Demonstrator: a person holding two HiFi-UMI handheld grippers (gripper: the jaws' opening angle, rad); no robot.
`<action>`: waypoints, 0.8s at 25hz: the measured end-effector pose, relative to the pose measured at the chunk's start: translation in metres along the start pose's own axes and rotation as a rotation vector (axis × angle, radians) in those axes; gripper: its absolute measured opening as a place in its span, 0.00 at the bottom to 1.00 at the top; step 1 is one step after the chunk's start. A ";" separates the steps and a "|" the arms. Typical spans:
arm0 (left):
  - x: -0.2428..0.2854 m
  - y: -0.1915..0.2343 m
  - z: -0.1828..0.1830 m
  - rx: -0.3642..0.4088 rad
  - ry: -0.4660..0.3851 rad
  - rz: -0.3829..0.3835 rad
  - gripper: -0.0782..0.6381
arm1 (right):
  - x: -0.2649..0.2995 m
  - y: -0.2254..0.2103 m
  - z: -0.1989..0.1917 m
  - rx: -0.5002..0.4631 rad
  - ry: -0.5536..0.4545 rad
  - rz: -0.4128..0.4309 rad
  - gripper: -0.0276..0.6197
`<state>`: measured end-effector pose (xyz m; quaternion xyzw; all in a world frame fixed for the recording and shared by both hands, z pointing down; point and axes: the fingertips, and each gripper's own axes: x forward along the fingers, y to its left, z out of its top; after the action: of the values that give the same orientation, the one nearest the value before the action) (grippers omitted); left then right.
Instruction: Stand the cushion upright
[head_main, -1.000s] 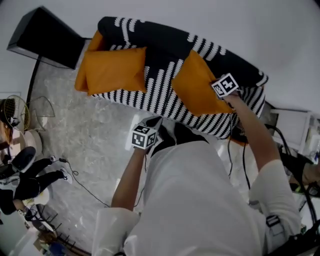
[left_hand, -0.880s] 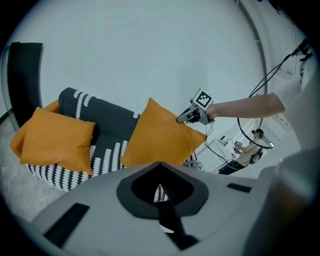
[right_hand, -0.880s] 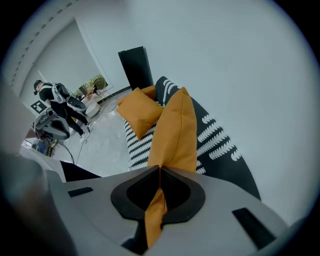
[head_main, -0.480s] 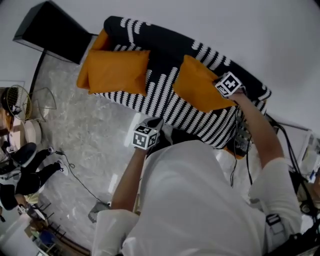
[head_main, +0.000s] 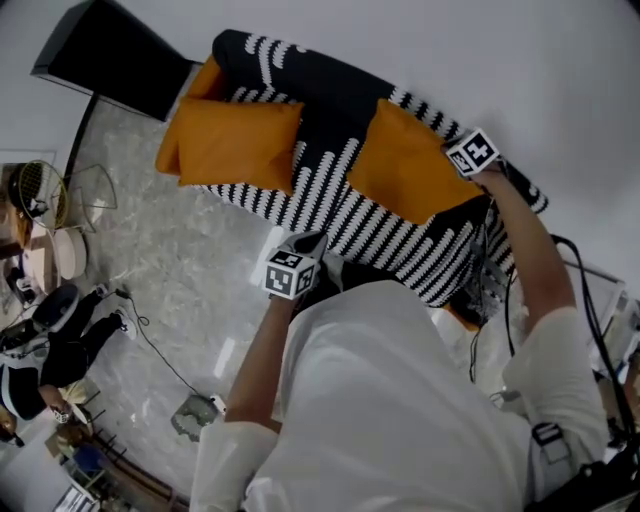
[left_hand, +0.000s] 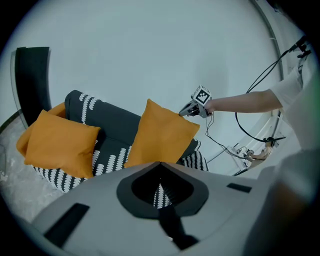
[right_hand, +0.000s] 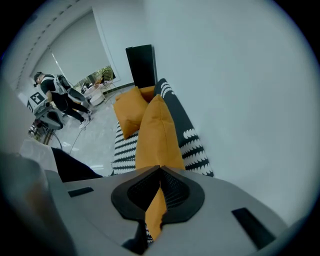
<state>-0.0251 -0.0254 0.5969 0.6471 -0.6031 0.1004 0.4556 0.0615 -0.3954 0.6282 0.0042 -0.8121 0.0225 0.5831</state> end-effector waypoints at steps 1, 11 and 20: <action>0.003 0.000 0.001 -0.005 0.000 0.003 0.11 | -0.003 -0.010 0.005 0.027 -0.026 -0.004 0.09; 0.032 -0.013 -0.003 -0.034 0.029 0.000 0.11 | 0.018 -0.036 0.007 0.111 -0.058 -0.005 0.09; 0.025 -0.005 0.013 -0.028 -0.007 0.025 0.11 | 0.018 -0.014 0.001 0.161 -0.122 0.016 0.10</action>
<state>-0.0200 -0.0528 0.6047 0.6334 -0.6141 0.0955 0.4611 0.0555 -0.4092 0.6460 0.0458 -0.8417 0.0922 0.5301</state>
